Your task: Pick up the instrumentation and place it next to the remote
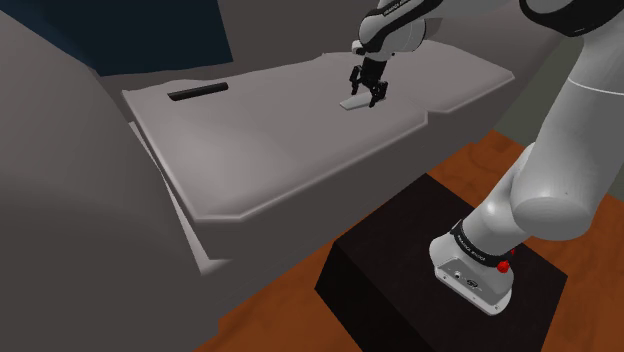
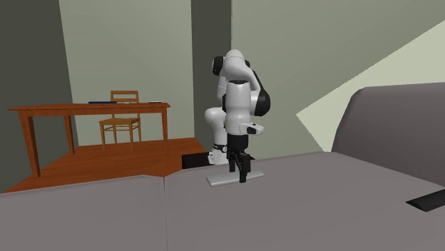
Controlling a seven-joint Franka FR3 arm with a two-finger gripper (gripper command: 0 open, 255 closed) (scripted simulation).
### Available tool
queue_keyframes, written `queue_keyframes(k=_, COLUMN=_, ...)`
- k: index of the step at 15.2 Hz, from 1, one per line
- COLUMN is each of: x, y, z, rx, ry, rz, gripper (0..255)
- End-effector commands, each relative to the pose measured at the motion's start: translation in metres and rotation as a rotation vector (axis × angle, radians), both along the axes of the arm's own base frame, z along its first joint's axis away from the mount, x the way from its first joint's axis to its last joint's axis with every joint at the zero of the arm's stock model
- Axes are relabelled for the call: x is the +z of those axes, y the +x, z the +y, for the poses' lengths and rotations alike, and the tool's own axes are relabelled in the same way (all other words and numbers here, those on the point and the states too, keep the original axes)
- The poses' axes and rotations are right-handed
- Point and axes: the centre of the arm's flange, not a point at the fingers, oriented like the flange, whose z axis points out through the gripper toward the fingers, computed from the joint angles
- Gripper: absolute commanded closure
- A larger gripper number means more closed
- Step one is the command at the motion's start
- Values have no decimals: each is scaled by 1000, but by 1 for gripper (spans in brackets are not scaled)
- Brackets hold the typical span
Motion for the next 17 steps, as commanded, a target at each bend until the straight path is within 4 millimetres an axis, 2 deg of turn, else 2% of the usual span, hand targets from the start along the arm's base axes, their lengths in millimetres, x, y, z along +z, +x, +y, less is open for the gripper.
queue_keyframes(k=1, x=0, y=0, z=0, rx=0, ry=0, rz=0, gripper=0)
queue_keyframes(k=2, x=0, y=0, z=0, rx=0, ry=0, rz=0, gripper=255)
queue_keyframes(k=11, x=0, y=0, z=0, rx=0, ry=0, rz=0, gripper=255)
queue_keyframes(k=17, x=32, y=0, z=0, rx=0, ry=0, rz=0, gripper=255)
